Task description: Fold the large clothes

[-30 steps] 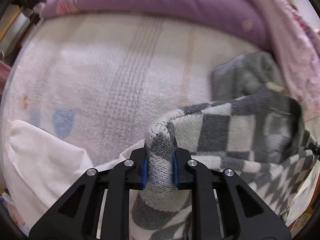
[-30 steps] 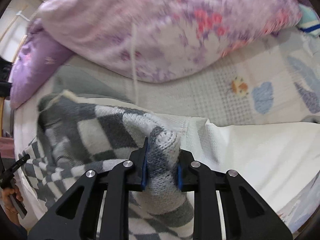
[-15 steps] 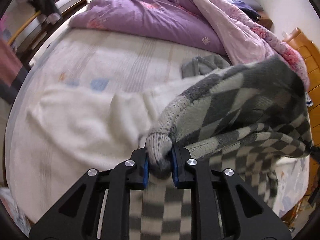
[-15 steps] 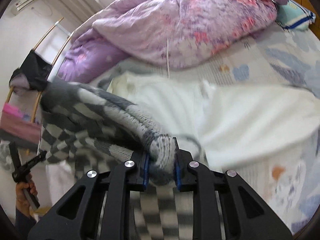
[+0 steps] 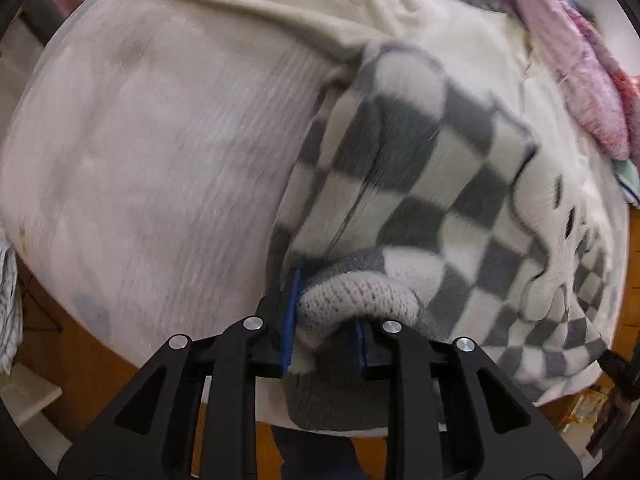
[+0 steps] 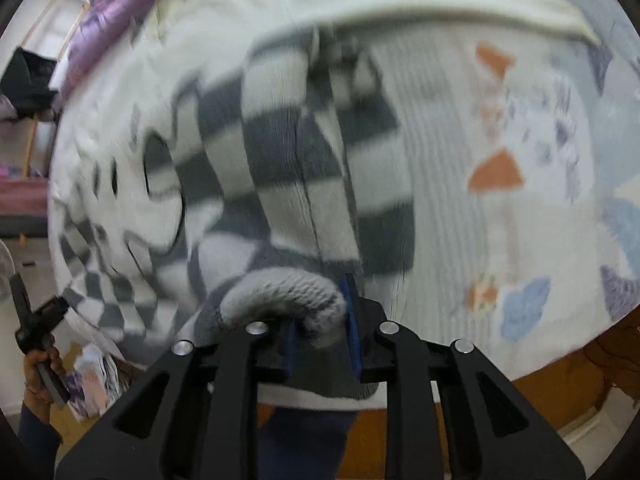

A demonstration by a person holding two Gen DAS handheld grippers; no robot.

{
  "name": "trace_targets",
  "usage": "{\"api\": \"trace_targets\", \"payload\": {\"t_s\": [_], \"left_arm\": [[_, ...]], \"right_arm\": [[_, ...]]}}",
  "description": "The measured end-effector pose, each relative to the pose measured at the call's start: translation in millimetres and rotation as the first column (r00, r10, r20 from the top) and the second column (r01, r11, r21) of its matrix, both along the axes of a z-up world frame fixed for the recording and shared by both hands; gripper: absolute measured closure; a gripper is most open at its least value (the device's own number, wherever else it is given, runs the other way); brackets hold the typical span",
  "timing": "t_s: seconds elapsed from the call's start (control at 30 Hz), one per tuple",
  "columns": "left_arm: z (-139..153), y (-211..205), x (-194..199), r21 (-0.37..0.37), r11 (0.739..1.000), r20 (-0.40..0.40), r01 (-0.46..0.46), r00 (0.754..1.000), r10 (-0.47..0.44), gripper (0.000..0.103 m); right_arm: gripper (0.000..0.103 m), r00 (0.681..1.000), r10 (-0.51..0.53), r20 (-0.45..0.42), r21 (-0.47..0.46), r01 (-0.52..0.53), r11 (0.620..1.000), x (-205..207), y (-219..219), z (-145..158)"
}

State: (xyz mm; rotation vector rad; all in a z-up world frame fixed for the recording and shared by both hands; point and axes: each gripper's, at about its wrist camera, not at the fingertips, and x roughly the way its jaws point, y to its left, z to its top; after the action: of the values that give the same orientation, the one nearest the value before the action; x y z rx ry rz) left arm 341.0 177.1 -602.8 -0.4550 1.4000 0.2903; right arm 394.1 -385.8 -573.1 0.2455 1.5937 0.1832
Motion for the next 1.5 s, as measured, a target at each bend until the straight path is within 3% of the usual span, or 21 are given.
{"api": "trace_targets", "payload": {"t_s": [0.03,0.1,0.23,0.33,0.43,0.53,0.6,0.63,0.7,0.73,0.8,0.9,0.93,0.97,1.0,1.1,1.17,1.3,1.43,1.5], "left_arm": [[0,-1,-3,0.024,1.0,-0.002,-0.012,1.0,0.012,0.057],[4,-1,-15,0.041,0.996,-0.015,-0.078,0.997,0.078,0.039],[17,5,-47,-0.088,0.969,0.051,-0.231,0.97,0.236,0.039],[23,1,-68,-0.225,0.904,0.094,-0.363,0.916,0.391,0.039],[27,-9,-76,-0.304,0.852,0.126,-0.427,0.868,0.48,0.039],[34,-25,-80,-0.412,0.809,0.168,-0.42,0.837,0.52,0.039],[41,-38,-78,-0.44,0.814,0.192,-0.38,0.845,0.498,0.038],[40,-41,-76,-0.434,0.824,0.193,-0.365,0.856,0.48,0.029],[30,-46,-58,-0.356,0.873,0.167,-0.334,0.896,0.412,0.027],[23,-46,-53,-0.334,0.881,0.155,-0.336,0.902,0.403,0.027],[6,-39,-44,-0.321,0.88,0.116,-0.349,0.908,0.402,0.027],[-19,-31,-29,-0.312,0.885,0.06,-0.345,0.923,0.381,0.031],[-24,-32,-24,-0.303,0.897,0.05,-0.322,0.935,0.352,0.041],[-27,-33,-19,-0.29,0.91,0.038,-0.296,0.947,0.32,0.075],[-26,-35,-16,-0.304,0.914,0.035,-0.268,0.956,0.292,0.091],[-6,-46,-20,-0.282,0.943,0.062,-0.177,0.978,0.201,0.092],[-5,-50,-28,-0.276,0.952,0.051,-0.128,0.988,0.148,0.092],[-37,-50,-51,-0.275,0.955,-0.028,-0.111,0.994,0.107,0.092],[-65,-53,-39,-0.245,0.967,-0.038,-0.064,0.998,0.057,0.085],[-70,-52,-32,-0.26,0.964,-0.044,-0.063,0.998,0.053,0.083]], "right_arm": [[0.077,1.0,0.001,0.008,-0.014,0.0,1.0,-2,2,0],[0.069,1.0,0.004,0.014,-0.028,-0.004,1.0,-8,3,2],[0.058,0.998,-0.063,-0.009,0.003,0.063,0.998,-27,-10,15],[0.048,0.983,-0.182,-0.039,0.135,0.185,0.973,-32,-28,21],[0.046,0.95,-0.29,-0.114,0.286,0.311,0.906,-29,-34,15],[0.046,0.912,-0.349,-0.217,0.394,0.409,0.823,-28,-26,3],[0.046,0.899,-0.373,-0.232,0.421,0.438,0.795,-26,-22,-2],[0.046,0.891,-0.392,-0.229,0.384,0.453,0.805,-24,-20,-6],[0.046,0.877,-0.433,-0.209,0.366,0.481,0.797,-19,-18,-10],[0.047,0.873,-0.444,-0.2,0.355,0.487,0.798,-18,-19,-12],[0.058,0.865,-0.473,-0.17,0.283,0.502,0.817,-20,-18,-18],[0.077,0.846,-0.511,-0.148,0.278,0.532,0.8,-24,-17,-24],[0.085,0.847,-0.515,-0.132,0.272,0.53,0.803,-25,-16,-22],[0.088,0.851,-0.513,-0.112,0.261,0.523,0.811,-25,-15,-20],[0.09,0.862,-0.501,-0.079,0.236,0.505,0.83,-26,-14,-15],[0.091,0.897,-0.443,0.004,0.167,0.436,0.884,-36,-9,-2],[0.092,0.898,-0.441,0.004,0.142,0.436,0.889,-49,-16,-4],[0.092,0.894,-0.448,-0.025,0.065,0.449,0.891,-65,-26,-26],[0.088,0.9,-0.434,-0.037,0.018,0.435,0.9,-66,-18,-69],[0.086,0.895,-0.444,-0.045,0.014,0.445,0.896,-64,-16,-76]]}}
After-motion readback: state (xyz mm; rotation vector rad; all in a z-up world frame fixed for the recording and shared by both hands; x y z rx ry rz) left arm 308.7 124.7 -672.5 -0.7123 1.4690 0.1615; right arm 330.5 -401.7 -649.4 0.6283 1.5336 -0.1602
